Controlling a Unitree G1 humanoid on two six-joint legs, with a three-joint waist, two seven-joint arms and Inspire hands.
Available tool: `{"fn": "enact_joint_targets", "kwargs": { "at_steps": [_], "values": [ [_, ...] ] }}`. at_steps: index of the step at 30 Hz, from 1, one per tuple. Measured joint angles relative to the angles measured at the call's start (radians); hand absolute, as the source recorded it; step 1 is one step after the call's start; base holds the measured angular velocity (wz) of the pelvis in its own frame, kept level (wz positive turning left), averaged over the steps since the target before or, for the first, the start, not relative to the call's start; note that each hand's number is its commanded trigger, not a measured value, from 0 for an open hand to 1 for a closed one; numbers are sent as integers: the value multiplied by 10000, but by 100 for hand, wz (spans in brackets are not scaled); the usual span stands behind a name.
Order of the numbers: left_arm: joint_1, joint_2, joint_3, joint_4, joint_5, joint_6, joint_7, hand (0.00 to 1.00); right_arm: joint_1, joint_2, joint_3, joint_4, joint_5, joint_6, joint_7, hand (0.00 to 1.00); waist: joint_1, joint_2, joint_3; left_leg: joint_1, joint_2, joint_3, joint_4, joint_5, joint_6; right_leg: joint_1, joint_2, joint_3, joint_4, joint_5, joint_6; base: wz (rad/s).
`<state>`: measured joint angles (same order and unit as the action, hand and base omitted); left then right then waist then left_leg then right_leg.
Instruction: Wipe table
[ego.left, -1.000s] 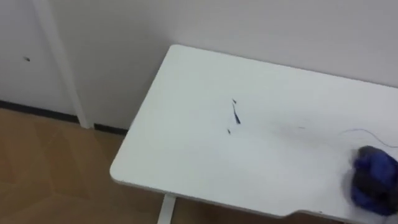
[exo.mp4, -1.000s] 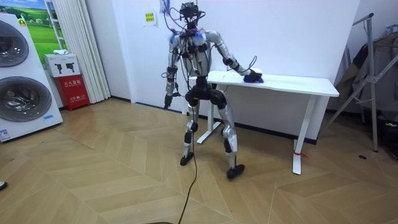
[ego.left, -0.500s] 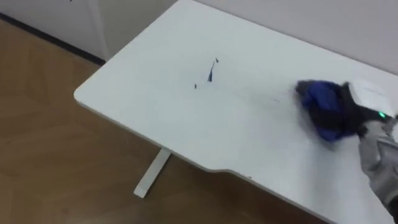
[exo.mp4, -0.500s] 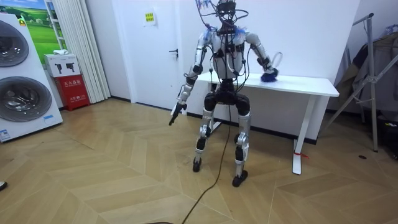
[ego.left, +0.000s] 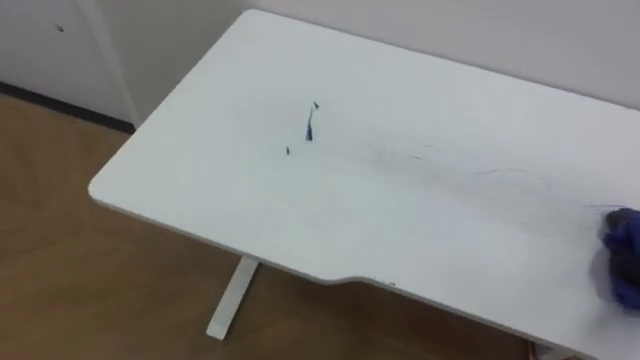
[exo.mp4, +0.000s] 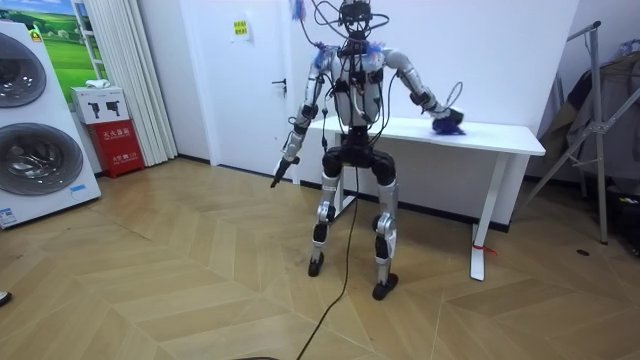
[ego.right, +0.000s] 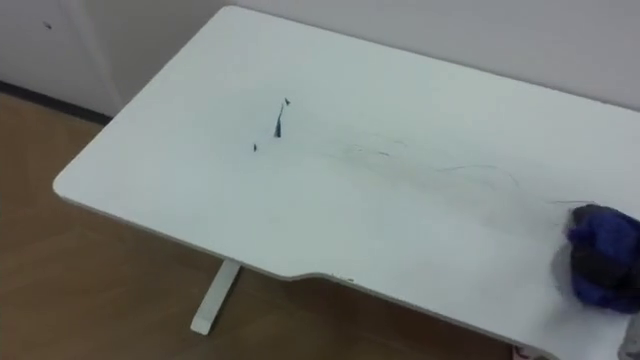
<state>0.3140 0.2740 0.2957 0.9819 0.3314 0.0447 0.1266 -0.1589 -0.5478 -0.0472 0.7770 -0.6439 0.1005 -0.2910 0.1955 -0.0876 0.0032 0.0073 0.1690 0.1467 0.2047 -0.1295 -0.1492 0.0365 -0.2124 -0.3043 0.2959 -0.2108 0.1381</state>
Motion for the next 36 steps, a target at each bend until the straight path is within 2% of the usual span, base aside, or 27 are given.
{"fn": "enact_joint_targets", "kwargs": {
  "at_steps": [2,3,4,5,7,8,10,12,15,17,18,19,20,21,22,23,24,25,26,29,30,31,32,33,35,36],
  "values": [
    [-40,-142,-64,-75,-45,9,-3,0,-766,222,1089,-887,-299,108,195,100,362,52,34,24,-8,-24,1,3,3,-2,0,19,-3,36,-5,-2],
    [-48,-153,-64,-68,-57,41,-4,0,-1047,334,1291,-945,-378,94,212,100,432,92,37,24,-26,-71,2,4,4,8,0,17,-1,35,-4,0],
    [-103,-160,-71,-67,-53,162,-24,0,-1493,471,1558,-970,-601,21,221,100,623,132,93,17,-45,-127,1,4,5,8,1,20,-29,34,-3,10],
    [-108,-157,-68,-70,-51,253,-33,0,-1790,567,1688,-1109,-769,35,260,100,920,88,101,-42,-80,-195,1,4,7,7,1,21,-61,32,0,11],
    [-37,-160,-68,-70,-59,488,-33,0,-1907,625,1770,-1522,-940,42,329,100,1181,46,81,-130,-126,-329,3,-5,21,36,1,-27,-115,30,4,24],
    [139,-159,-67,-70,-69,660,-33,0,-1959,761,1771,-1665,-1069,32,321,100,1162,113,126,-146,-143,-471,3,-6,23,174,0,-173,-224,34,9,31],
    [377,-162,-64,-180,-104,838,-32,0,-1877,766,1772,-1548,-1086,20,319,100,1097,77,99,-144,-165,-682,1,-6,23,360,0,-423,-250,34,10,34],
    [672,-166,-65,-263,-156,841,-22,0,-1625,760,1761,-1185,-1011,21,303,100,1067,125,102,-34,-165,-706,-18,-4,24,515,0,-550,-266,35,10,17],
    [816,-168,-8,-420,-133,773,-21,0,-362,763,1297,-732,-932,-140,235,100,855,131,82,72,-187,-748,-82,-5,25,710,0,-592,-341,35,9,9],
    [926,-171,114,-437,-128,652,-23,0,291,746,621,-438,-494,-639,-229,100,520,199,58,239,-190,-718,-95,-32,72,846,0,-592,-452,36,7,-10],
    [929,-166,147,-479,-102,630,-24,0,389,745,459,-310,-381,-685,-261,100,408,234,29,265,-198,-718,-97,-38,83,885,0,-591,-463,36,7,-5],
    [925,-170,163,-589,-96,546,-26,0,642,745,85,-219,-279,-711,-250,100,272,230,-54,308,-205,-726,-104,-78,152,901,0,-582,-475,35,6,-13],
    [905,-171,164,-606,-99,376,-26,0,841,739,-262,-44,-219,-797,-261,100,171,236,-76,379,-213,-727,-110,-131,246,920,0,-563,-482,29,-6,-22],
    [905,-171,166,-603,-101,326,-26,0,938,736,-410,16,-125,-806,-263,100,124,225,-84,416,-221,-732,-110,-171,316,922,0,-544,-479,14,-68,-26],
    [905,-179,167,-586,-99,290,-26,0,1130,718,-678,217,170,-886,-292,100,-27,219,-110,480,-225,-784,-101,-229,433,922,42,-469,-439,-63,-495,-17],
    [906,-173,167,-566,-139,290,-26,0,1368,691,-990,452,618,-953,-330,100,-166,202,-123,552,-271,-1050,-93,-278,604,915,123,-206,-349,-140,-992,-11],
    [906,-149,168,-545,-149,287,-26,0,1472,656,-1110,634,902,-1008,-346,100,-236,173,-146,550,-284,-1142,-62,-283,599,916,128,-129,-330,-146,-1024,0],
    [888,-80,169,-456,-147,285,-25,0,1535,602,-1287,1113,1467,-1196,-346,100,-407,84,-168,534,-304,-1191,19,-283,526,916,114,11,-291,-139,-1010,0],
    [884,-55,159,-389,-137,281,-25,0,1528,506,-1350,1557,1864,-1314,-338,100,-575,41,-158,524,-303,-1215,107,-273,285,914,75,6,-200,-117,-966,0],
    [892,-44,171,-435,-98,267,15,0,1597,301,-1726,1915,1977,-1267,-270,100,-651,-10,-145,391,-360,-1196,360,-350,190,958,35,6,-440,-30,-795,-6],
    [894,-39,170,-457,-99,267,22,0,1661,302,-1764,1892,1987,-1235,-294,100,-656,-13,-142,373,-383,-1199,375,-348,193,981,35,14,-541,40,-671,0],
    [915,-30,162,-465,-104,279,42,0,1814,303,-1777,1845,2028,-1205,-392,100,-642,-6,-145,398,-429,-1214,380,-340,204,1134,37,29,-753,208,-350,4],
    [923,-34,134,-462,-104,295,83,0,1826,313,-1702,1848,2012,-1157,-474,100,-618,22,-145,402,-442,-1239,384,-341,206,1212,36,35,-880,272,-192,4],
    [916,-30,90,-463,-100,300,110,0,1803,322,-1644,1844,2004,-1090,-489,100,-588,29,-148,390,-440,-1251,404,-340,206,1220,37,36,-891,274,-161,0],
    [859,-82,-172,-458,-80,336,160,0,1298,380,-1164,1850,2049,-609,-500,100,-506,55,-124,389,-425,-1337,552,-310,210,1162,27,80,-719,355,12,0],
    [885,-111,-258,-446,-52,368,177,0,1139,409,-985,1837,2026,-472,-469,100,-471,42,-115,391,-423,-1333,552,-293,209,1136,24,99,-688,350,21,-11]
  ]
}}
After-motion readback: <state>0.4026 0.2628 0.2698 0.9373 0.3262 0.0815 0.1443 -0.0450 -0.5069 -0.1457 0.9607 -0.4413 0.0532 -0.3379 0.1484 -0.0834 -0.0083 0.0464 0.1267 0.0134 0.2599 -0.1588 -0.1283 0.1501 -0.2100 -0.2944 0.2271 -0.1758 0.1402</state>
